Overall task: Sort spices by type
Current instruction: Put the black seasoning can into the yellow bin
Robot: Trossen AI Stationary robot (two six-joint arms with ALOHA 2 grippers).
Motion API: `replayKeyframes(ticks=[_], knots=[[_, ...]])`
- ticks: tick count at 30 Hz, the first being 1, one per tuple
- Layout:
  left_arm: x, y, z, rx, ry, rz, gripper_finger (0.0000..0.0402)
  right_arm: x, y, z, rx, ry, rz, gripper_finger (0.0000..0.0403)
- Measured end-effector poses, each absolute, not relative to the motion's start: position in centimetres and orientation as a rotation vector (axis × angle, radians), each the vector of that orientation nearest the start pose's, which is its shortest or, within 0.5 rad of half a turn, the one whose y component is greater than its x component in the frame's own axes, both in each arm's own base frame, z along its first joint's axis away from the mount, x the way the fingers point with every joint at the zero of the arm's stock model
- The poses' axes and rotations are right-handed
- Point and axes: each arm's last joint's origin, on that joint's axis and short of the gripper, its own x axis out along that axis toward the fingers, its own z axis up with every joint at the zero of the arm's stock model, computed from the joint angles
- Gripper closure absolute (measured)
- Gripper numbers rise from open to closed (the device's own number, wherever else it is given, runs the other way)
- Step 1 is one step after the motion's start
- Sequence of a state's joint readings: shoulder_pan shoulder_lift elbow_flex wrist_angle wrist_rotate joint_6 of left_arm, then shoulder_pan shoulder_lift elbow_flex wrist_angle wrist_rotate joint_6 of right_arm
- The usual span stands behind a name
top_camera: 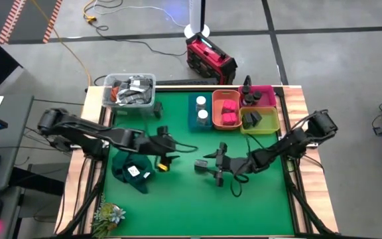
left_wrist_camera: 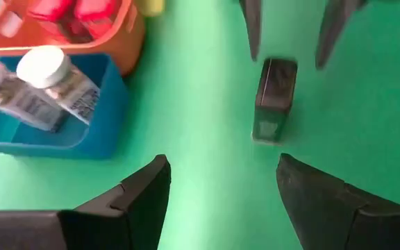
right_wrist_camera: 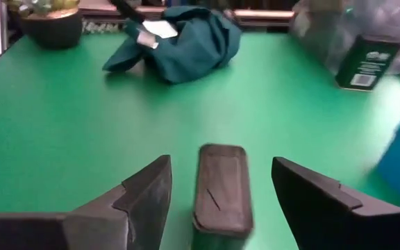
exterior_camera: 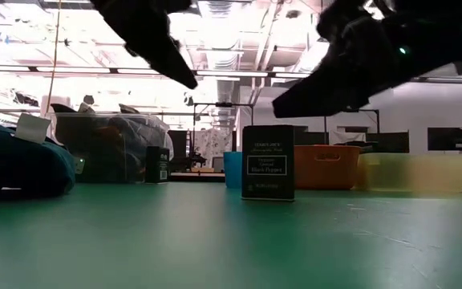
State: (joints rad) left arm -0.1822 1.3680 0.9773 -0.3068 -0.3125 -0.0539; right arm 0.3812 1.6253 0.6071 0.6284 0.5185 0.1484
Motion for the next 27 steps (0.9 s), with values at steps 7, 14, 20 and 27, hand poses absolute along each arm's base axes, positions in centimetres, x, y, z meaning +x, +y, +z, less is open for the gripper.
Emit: replayKeyframes(ticks=[7,14,20,27], knots=[[25.2,-4.2,26.8,0.007,0.527,0.167,0.0153,31.7,9.5,18.9,-0.062,0.602,-0.134,0.0126],[24.5,-4.5,26.5,-0.019,0.526,0.209,0.0153,33.2,8.0,21.4,0.036,0.734,-0.070,0.0126],[24.4,-4.7,26.4,-0.029,0.530,0.211,0.0153,34.3,7.4,20.9,0.067,0.800,-0.029,0.0126],[24.4,-4.7,26.4,-0.031,0.539,0.214,0.0153,35.9,7.5,19.9,0.033,0.937,-0.047,0.0126]])
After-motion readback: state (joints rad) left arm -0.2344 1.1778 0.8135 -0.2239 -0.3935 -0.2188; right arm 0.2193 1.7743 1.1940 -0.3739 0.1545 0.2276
